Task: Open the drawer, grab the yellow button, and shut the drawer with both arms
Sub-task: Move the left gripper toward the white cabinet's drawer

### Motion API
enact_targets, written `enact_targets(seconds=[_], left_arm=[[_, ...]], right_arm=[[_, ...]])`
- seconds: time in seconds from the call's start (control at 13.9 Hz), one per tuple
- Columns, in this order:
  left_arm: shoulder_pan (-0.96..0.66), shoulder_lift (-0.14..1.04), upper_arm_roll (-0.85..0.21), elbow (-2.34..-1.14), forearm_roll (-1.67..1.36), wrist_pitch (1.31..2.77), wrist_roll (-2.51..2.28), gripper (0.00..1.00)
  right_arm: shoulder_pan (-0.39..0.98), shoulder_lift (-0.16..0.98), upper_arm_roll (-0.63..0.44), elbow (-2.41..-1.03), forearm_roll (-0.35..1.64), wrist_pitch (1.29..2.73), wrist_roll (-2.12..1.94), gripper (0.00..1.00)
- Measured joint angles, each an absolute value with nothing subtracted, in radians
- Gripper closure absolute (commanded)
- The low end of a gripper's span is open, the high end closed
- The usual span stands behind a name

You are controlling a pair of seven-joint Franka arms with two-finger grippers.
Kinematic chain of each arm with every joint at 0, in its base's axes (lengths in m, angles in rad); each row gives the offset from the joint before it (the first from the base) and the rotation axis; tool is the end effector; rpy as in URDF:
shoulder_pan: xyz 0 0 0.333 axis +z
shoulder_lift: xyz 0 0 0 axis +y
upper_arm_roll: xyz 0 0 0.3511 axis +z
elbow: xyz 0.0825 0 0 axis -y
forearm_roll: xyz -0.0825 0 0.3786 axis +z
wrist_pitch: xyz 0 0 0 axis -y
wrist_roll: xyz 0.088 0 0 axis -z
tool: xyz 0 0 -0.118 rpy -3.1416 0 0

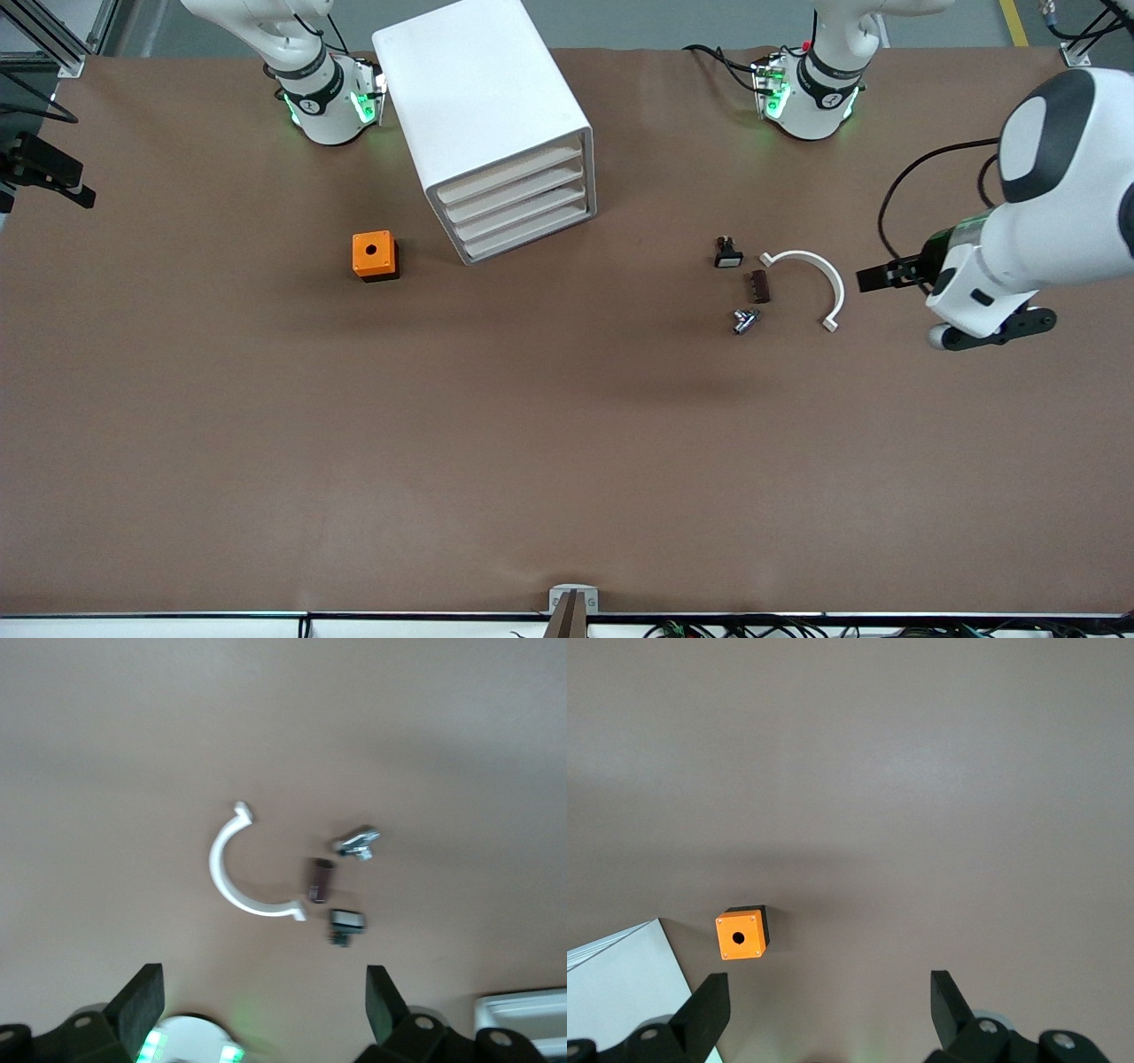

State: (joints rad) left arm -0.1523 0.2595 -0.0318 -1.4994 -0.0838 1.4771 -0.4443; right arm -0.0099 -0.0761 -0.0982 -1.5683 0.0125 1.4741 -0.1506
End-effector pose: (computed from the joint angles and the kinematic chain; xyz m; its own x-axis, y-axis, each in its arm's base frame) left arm 0.5971 -0.1197 0.5242 0.9225 0.2552 -0.2895 0.2555 -0.9661 -0.0377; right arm 0.5094 -0.0562 0.6816 0.9989 0.0441 -0.0153 0.0437 -0.9988 -0.0224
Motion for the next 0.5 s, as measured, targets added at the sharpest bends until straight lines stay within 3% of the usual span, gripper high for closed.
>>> enact_targets(seconds=[0.5], left_arm=[[-0.254, 0.418, -0.034, -1.434, -0.315, 1.5, -0.838, 0.0]], right_arm=[[-0.01, -0.076, -0.098, -1.568, 0.012, 1.467, -0.151, 0.0]])
